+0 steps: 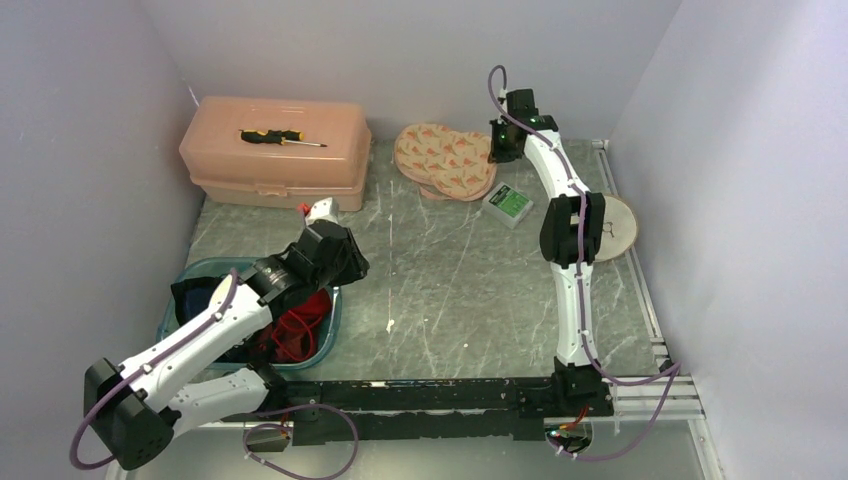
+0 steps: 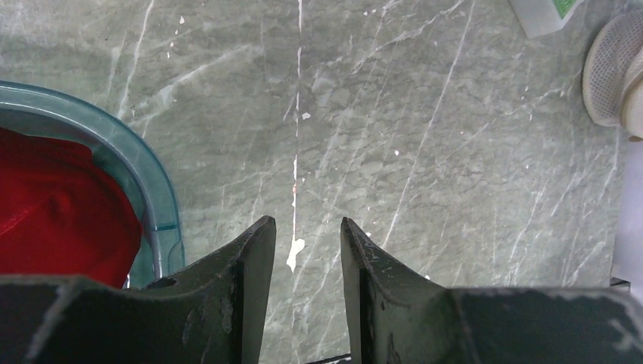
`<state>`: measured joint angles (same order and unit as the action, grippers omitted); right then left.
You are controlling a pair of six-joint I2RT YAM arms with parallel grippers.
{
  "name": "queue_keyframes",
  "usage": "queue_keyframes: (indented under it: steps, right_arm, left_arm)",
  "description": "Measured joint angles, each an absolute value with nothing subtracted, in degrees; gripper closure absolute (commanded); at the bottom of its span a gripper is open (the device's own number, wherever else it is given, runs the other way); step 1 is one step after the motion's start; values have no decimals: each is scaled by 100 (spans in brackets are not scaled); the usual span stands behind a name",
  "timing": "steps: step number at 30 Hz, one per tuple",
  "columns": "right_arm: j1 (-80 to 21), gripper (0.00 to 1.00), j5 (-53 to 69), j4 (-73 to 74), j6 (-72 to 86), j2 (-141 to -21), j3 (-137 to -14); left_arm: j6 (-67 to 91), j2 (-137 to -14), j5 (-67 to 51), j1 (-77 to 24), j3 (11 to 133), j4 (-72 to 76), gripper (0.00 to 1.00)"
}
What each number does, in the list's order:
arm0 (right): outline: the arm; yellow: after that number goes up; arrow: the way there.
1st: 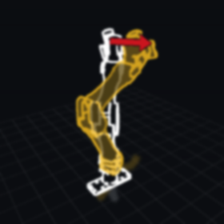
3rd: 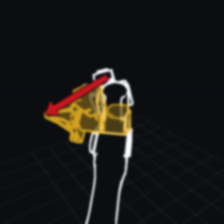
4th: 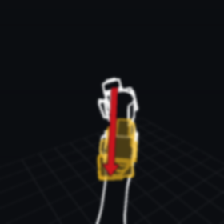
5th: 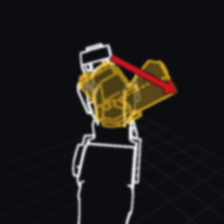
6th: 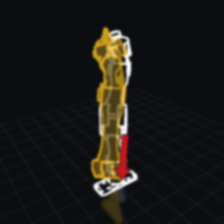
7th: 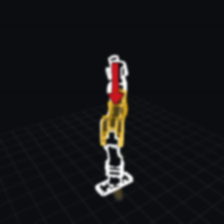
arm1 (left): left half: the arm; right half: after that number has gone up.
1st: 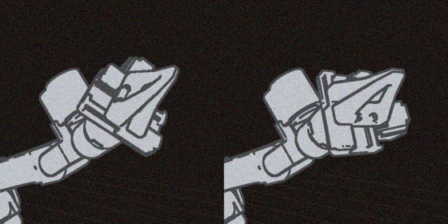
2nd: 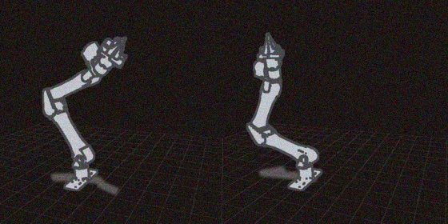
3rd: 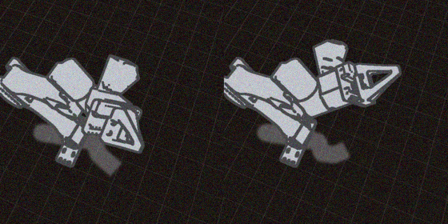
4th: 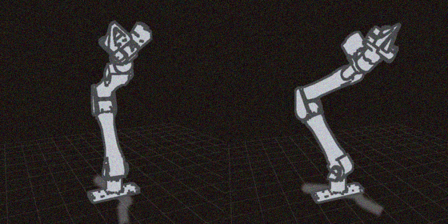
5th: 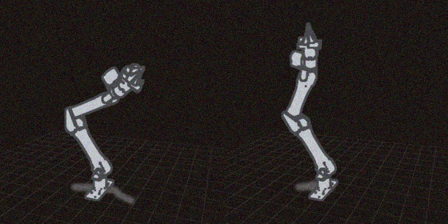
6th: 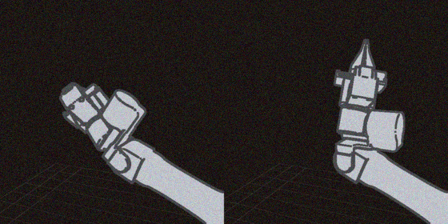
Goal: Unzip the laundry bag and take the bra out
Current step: Place the laundry bag at the center of the board, then pick up the laundry bag at the center of the board.
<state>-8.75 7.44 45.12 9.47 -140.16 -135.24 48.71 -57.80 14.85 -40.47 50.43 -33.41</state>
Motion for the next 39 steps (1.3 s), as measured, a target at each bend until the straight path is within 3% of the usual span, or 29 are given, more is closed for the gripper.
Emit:
queue_keyframes:
  steps: [2, 3, 6, 13, 17, 25, 31, 35, 37, 39]
  right_arm:
    - [-847, 56, 666, 4501, 1011, -14035, -13592]
    - [-829, 45, 617, 4488, 1061, -14042, -13620]
    - [-799, 31, 480, 4399, 1184, -14044, -13657]
    - [-816, 27, 257, 4136, 1415, -13893, -13631]
    - [-1004, 30, 45, 3562, 1529, -13054, -12825]
    - [-2189, 32, 222, 2165, 1769, -12470, -12390]
    - [-2366, 28, 178, 1439, 1920, -11841, -10007]
    - [-2373, 25, -204, 1404, 2010, -10704, -8750]
    - [-2379, 21, -534, 1297, 2147, -9633, -8152]
    - [-2383, 2, -886, 1070, 2351, -8497, -7557]
  left_arm:
    - [4871, -5883, 1481, -4047, 5041, -3315, 57]
    - [4871, -5937, 1476, -4047, 5037, -3293, 57]
    - [4871, -6077, 1455, -4047, 5035, -3227, 57]
    - [4877, -6187, 1431, -4047, 5004, -3188, 58]
    - [4893, -6184, 1400, -4047, 4880, -3085, 58]
    - [4923, -6141, 1264, -4047, 4781, -3096, 57]
    - [4919, -5673, 1247, -4047, 4663, -3111, 51]
    - [4890, -5330, 1179, -4047, 4556, -3105, 45]
    - [4882, -5188, 1125, -4047, 4473, -3068, 39]
    - [4895, -5022, 1085, -4047, 4324, -3011, 34]
